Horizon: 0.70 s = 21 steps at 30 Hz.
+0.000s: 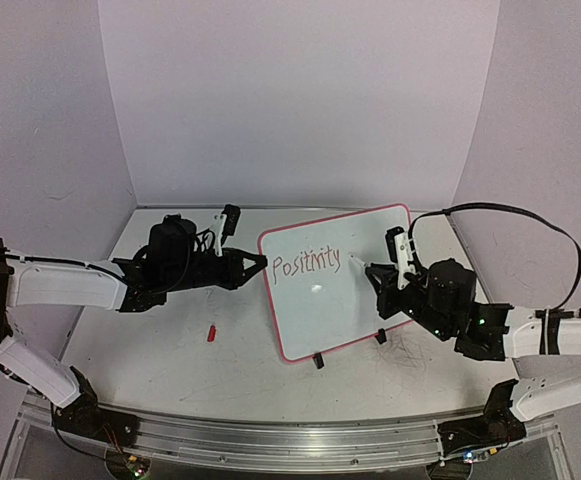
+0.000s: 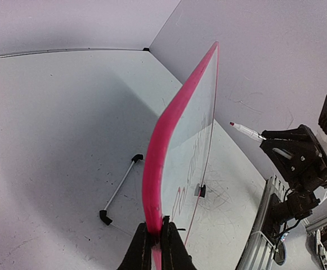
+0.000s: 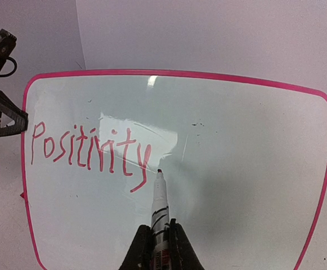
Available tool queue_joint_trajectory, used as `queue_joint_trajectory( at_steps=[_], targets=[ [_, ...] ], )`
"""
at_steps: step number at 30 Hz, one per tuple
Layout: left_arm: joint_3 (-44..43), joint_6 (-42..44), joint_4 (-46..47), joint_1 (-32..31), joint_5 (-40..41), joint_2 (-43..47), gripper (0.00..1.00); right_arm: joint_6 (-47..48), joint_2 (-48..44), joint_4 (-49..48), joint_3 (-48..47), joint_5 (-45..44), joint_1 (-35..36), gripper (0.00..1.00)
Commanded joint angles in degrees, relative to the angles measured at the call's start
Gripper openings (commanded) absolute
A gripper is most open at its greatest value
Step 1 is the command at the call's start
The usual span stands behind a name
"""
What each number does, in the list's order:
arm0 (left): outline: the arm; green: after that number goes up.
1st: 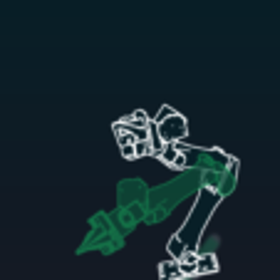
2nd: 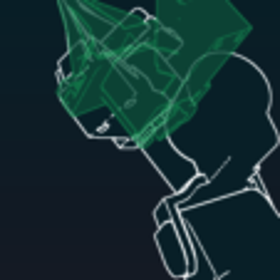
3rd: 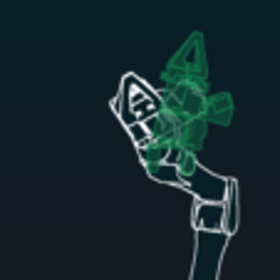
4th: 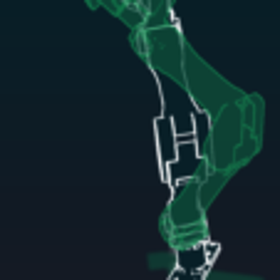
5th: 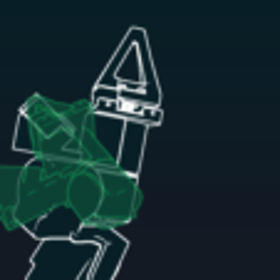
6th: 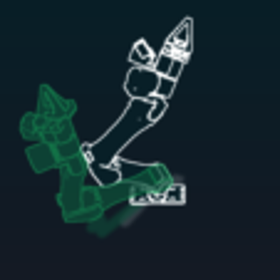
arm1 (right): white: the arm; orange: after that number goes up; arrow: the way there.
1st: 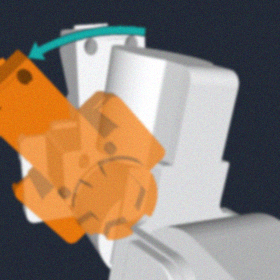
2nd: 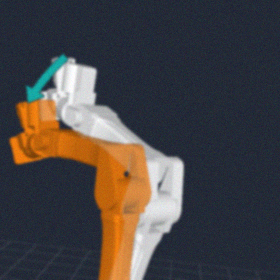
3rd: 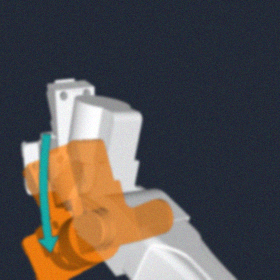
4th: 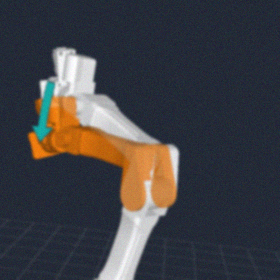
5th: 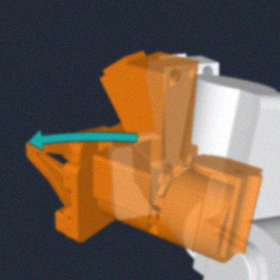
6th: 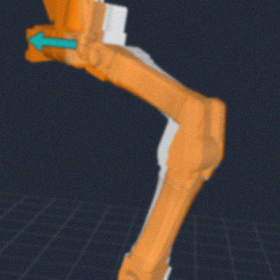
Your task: Write a sentence on the whiteboard
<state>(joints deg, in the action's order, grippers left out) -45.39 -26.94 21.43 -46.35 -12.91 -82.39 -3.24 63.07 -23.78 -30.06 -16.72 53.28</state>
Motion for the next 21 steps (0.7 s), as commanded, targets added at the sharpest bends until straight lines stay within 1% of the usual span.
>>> queue_joint_trajectory(
  at_steps=[1,11,21],
  targets=[
    [-2.2,2.0,-1.3,0.4,3.3,0.6,0.0,-0.7,-0.7,-2.9,-0.2,-2.1,-0.4,0.0],
    [-1.9,1.9,-1.6,0.4,3.2,1.0,0.0,-1.6,-3.1,-0.8,0.2,-2.3,-2.0,0.0],
    [-2.5,1.8,-1.7,0.4,2.5,0.7,0.0,-1.6,-1.6,0.3,-1.2,-1.0,-3.5,0.0]
  ],
)
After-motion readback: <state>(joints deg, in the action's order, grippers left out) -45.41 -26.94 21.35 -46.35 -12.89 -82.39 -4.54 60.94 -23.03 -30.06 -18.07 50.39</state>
